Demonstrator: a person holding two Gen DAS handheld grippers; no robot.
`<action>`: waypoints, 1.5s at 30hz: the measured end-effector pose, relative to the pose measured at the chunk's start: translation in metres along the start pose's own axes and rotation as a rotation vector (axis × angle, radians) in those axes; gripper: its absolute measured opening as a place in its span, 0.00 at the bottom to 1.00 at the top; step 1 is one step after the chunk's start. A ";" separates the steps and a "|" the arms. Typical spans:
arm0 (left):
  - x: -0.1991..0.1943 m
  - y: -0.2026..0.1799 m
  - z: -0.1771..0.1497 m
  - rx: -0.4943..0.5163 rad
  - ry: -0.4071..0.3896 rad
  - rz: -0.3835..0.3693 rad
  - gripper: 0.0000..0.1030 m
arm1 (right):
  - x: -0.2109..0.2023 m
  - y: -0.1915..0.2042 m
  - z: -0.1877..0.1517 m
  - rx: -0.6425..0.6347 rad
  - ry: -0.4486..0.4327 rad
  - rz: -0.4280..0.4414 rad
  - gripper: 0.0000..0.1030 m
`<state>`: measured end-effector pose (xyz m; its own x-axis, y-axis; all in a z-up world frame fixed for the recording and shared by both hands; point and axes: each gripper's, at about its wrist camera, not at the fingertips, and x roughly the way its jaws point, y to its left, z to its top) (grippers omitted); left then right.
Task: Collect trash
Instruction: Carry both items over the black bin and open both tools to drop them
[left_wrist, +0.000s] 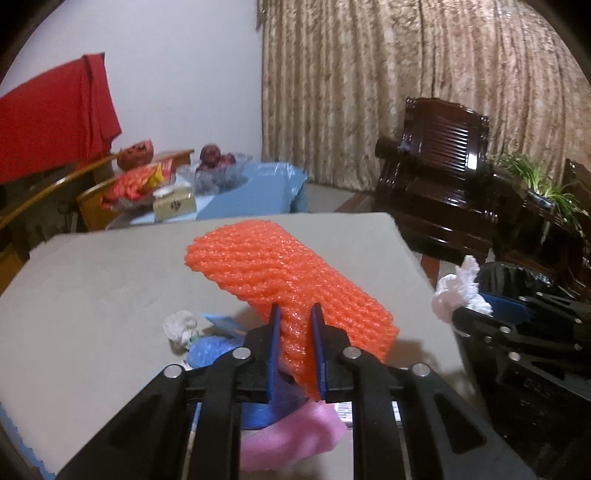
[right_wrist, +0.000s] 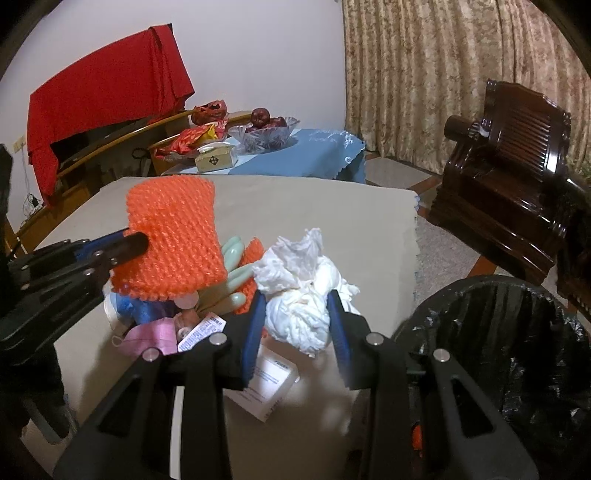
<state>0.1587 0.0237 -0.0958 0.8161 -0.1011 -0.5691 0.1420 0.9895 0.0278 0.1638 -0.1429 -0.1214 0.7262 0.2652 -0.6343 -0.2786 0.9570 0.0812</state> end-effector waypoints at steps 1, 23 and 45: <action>-0.004 -0.003 0.001 0.007 -0.011 -0.002 0.15 | -0.002 -0.001 0.001 0.004 -0.004 -0.001 0.32; -0.025 -0.058 0.015 0.021 -0.018 -0.137 0.14 | -0.085 -0.047 0.005 0.085 -0.094 -0.078 0.32; 0.000 -0.193 0.015 0.176 0.041 -0.385 0.14 | -0.134 -0.153 -0.051 0.238 -0.073 -0.346 0.33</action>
<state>0.1401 -0.1685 -0.0886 0.6620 -0.4525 -0.5975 0.5288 0.8470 -0.0555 0.0766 -0.3306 -0.0877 0.7962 -0.0767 -0.6002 0.1358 0.9893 0.0536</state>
